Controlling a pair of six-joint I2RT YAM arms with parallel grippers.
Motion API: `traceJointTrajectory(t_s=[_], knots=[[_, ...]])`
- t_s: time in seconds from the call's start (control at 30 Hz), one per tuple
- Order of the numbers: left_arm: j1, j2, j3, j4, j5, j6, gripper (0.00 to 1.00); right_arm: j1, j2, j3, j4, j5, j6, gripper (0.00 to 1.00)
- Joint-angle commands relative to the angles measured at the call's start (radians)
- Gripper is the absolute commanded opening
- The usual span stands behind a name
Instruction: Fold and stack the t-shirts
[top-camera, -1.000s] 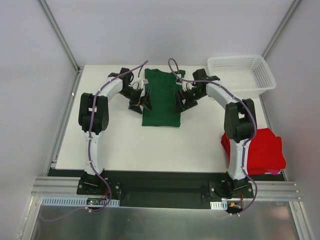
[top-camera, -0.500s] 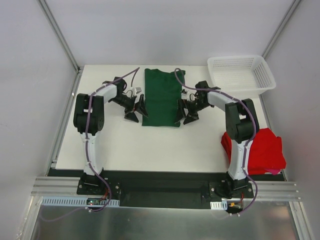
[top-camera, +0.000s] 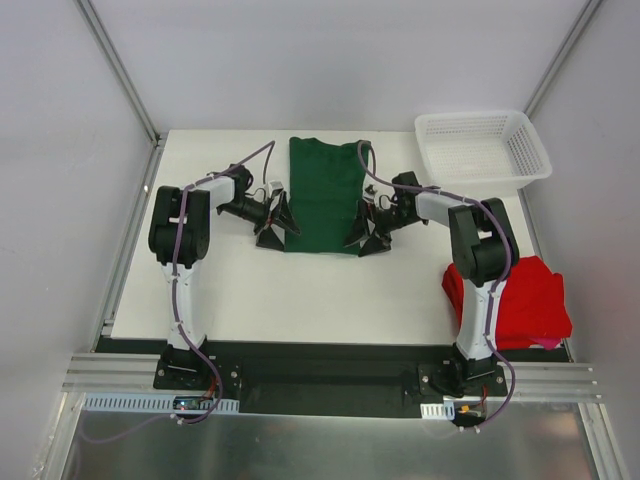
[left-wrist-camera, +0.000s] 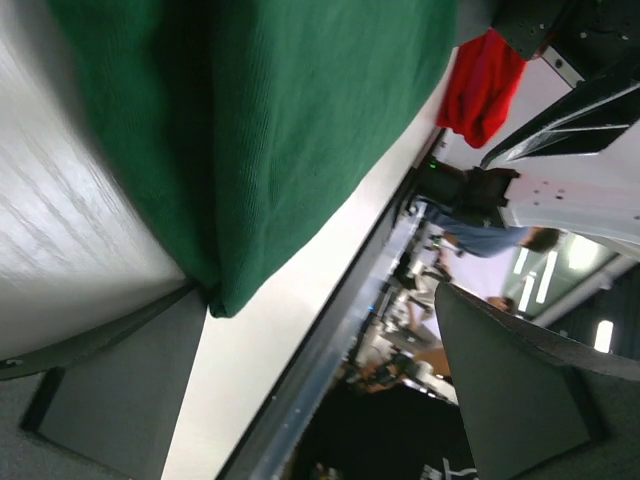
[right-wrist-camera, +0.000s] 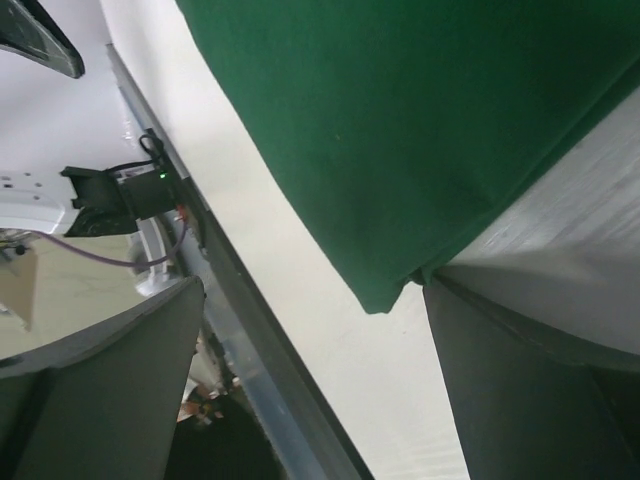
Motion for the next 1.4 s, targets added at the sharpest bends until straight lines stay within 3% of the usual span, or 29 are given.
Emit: traceJointTrajectory(t_s=[0.0, 0.43, 0.8, 1.13, 1.37], knots=[[-0.001, -0.018, -0.068, 0.024, 0.089, -0.041, 0.99, 0.001, -0.014, -0.062, 0.001, 0.02, 0.006, 0.96], [-0.004, -0.013, -0.052, 0.068, 0.068, -0.047, 0.99, -0.002, -0.048, -0.043, -0.031, 0.145, -0.064, 0.98], [0.002, -0.027, 0.015, 0.059, 0.037, -0.01, 0.99, -0.019, -0.025, 0.038, 0.003, 0.13, -0.07, 0.96], [-0.015, -0.04, -0.023, 0.051, 0.048, -0.007, 0.99, -0.021, -0.013, 0.0, 0.037, 0.095, -0.044, 0.84], [-0.047, -0.018, -0.009, 0.051, 0.06, -0.005, 0.99, -0.006, 0.006, -0.01, 0.07, 0.076, -0.011, 0.82]])
